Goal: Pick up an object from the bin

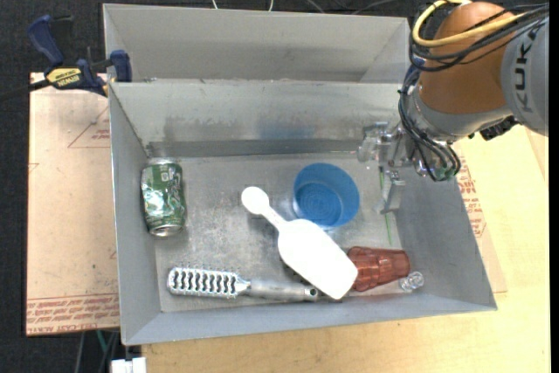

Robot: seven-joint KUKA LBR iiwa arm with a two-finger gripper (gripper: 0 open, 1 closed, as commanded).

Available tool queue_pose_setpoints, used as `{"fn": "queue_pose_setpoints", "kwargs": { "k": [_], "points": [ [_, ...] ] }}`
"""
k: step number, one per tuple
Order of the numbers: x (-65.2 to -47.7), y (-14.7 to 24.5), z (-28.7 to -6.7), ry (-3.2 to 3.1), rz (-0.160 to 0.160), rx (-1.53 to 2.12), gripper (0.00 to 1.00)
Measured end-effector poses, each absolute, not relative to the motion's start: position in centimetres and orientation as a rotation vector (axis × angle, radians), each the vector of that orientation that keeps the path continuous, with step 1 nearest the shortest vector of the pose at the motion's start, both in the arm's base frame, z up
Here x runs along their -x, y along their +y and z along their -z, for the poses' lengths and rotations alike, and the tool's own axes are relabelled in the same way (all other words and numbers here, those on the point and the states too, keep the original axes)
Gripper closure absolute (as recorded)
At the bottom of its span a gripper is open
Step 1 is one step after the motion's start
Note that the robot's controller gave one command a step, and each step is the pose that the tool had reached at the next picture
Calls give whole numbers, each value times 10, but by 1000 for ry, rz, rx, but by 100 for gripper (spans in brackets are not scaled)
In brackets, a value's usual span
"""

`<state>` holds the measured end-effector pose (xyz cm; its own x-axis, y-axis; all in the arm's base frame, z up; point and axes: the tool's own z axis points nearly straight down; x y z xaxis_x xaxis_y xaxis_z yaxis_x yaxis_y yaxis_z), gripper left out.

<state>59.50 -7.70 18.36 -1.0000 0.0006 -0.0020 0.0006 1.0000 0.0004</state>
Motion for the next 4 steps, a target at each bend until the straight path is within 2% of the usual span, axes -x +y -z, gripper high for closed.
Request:
{"fn": "queue_pose_setpoints", "kwargs": {
  "k": [1, 2, 3, 4],
  "points": [
    [-587, -103, -137, 3133, -2, -127, 0],
    [-611, -81, -124, 3135, 0, 45, 0],
    [-616, -66, -115, 3124, 0, 143, 0],
    [-616, -57, -109, 3128, -5, -131, 0]
  ]
}}
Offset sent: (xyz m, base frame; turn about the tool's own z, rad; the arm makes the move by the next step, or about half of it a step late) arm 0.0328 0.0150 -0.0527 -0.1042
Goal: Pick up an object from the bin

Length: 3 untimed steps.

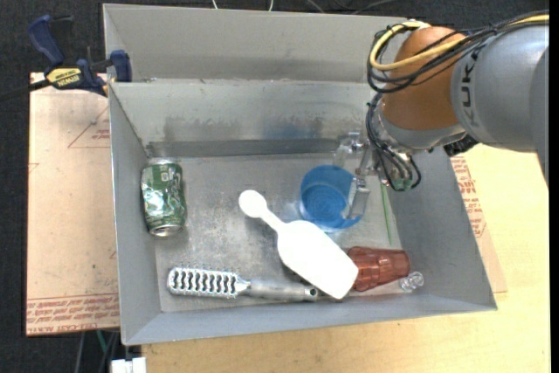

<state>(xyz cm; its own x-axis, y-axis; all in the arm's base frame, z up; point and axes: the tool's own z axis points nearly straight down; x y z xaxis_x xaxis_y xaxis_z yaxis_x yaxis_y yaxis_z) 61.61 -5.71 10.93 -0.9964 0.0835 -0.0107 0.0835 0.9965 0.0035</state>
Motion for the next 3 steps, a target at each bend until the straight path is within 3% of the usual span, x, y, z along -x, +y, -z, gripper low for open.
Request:
{"fn": "queue_pose_setpoints", "kwargs": {
  "k": [1, 2, 3],
  "points": [
    [-596, -33, -80, 3129, -4, -27, 0],
    [-615, 24, -73, 3111, -5, -93, 100],
    [-615, 24, -73, 3111, -5, -93, 100]
  ]
}}
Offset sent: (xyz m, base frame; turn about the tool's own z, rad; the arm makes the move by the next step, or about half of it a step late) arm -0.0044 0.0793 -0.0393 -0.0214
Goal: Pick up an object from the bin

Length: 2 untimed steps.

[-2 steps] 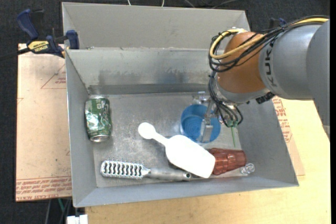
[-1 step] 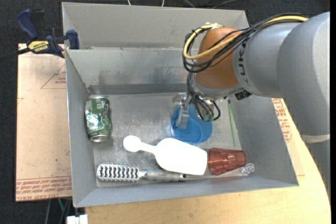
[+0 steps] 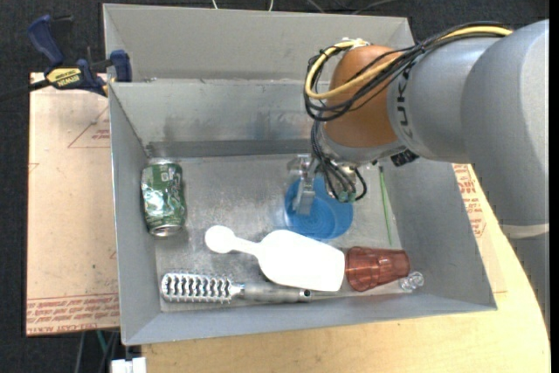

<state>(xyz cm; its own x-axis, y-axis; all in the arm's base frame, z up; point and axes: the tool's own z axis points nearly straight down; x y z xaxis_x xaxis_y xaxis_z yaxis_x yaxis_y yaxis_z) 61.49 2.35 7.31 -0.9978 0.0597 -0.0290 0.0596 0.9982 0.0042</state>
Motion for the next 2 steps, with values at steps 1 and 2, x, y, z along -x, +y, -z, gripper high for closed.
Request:
{"fn": "queue_pose_setpoints", "kwargs": {
  "k": [1, 2],
  "points": [
    [-617, 20, -134, 3118, -4, -100, 100],
    [-613, 37, -208, 3121, -5, -127, 100]
  ]
}}
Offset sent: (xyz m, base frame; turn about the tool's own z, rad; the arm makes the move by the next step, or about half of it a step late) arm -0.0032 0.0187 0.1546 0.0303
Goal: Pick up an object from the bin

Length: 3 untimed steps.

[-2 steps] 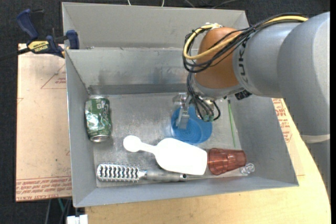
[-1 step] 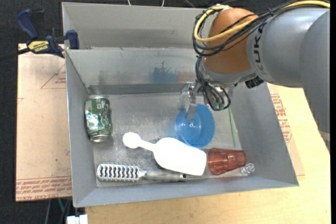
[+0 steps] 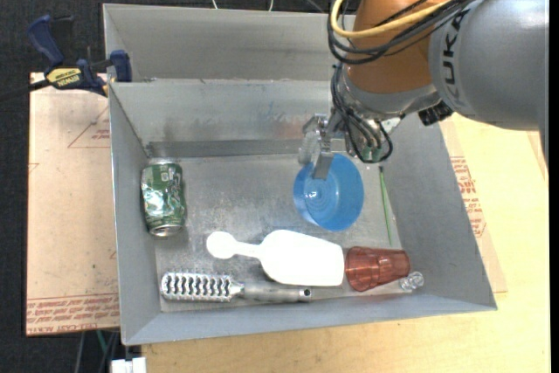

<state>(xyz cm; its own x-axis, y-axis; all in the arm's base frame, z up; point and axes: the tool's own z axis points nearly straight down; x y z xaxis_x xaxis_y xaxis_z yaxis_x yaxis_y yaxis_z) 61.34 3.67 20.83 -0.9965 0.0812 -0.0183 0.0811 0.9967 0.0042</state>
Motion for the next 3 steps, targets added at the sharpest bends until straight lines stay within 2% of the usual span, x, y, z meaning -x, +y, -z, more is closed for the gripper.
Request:
{"fn": "queue_pose_setpoints", "kwargs": {
  "k": [1, 2, 3],
  "points": [
    [-619, 29, -214, 3099, -10, -124, 100],
    [-612, 28, -187, 3122, -4, 75, 100],
    [-595, -15, -194, 3107, -1, 180, 100]
  ]
}}
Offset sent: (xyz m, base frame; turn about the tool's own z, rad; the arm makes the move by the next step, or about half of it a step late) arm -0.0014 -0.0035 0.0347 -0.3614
